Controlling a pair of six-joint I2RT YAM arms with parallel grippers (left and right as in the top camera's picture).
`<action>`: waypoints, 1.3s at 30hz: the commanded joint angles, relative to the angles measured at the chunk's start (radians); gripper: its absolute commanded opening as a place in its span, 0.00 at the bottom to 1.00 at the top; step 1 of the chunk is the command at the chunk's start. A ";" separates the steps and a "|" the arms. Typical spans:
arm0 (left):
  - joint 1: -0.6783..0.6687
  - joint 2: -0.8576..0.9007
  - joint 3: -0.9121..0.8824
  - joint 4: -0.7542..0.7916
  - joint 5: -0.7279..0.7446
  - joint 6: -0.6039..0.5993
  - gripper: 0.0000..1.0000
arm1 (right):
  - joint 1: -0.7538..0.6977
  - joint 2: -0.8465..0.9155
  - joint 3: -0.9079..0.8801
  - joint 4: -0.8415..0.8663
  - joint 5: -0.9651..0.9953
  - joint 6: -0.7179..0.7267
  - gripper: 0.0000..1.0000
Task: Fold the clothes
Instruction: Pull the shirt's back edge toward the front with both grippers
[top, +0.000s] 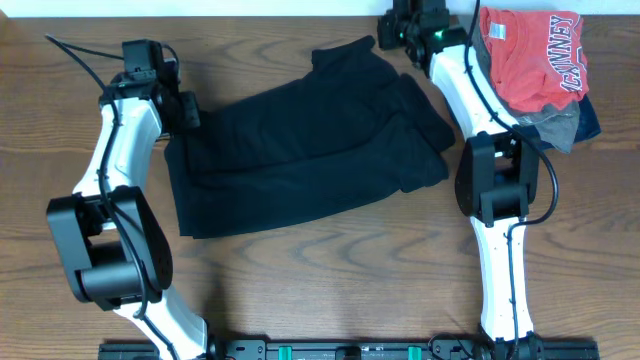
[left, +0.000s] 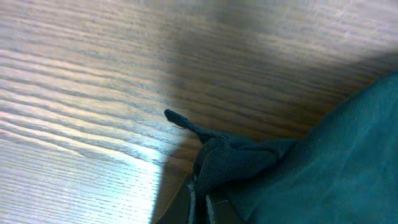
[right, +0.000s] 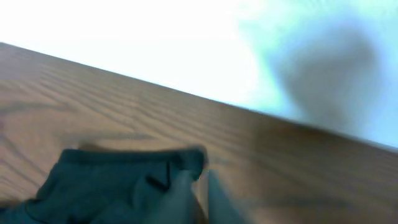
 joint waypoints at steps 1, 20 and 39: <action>0.001 -0.038 0.010 0.002 -0.015 -0.006 0.06 | 0.013 0.042 0.009 0.011 -0.024 -0.071 0.40; 0.002 -0.037 0.010 -0.016 -0.015 -0.029 0.06 | 0.064 0.230 0.009 0.166 -0.039 -0.036 0.32; 0.002 -0.073 0.010 -0.024 -0.016 -0.028 0.06 | 0.003 0.217 0.562 -0.481 -0.045 -0.094 0.01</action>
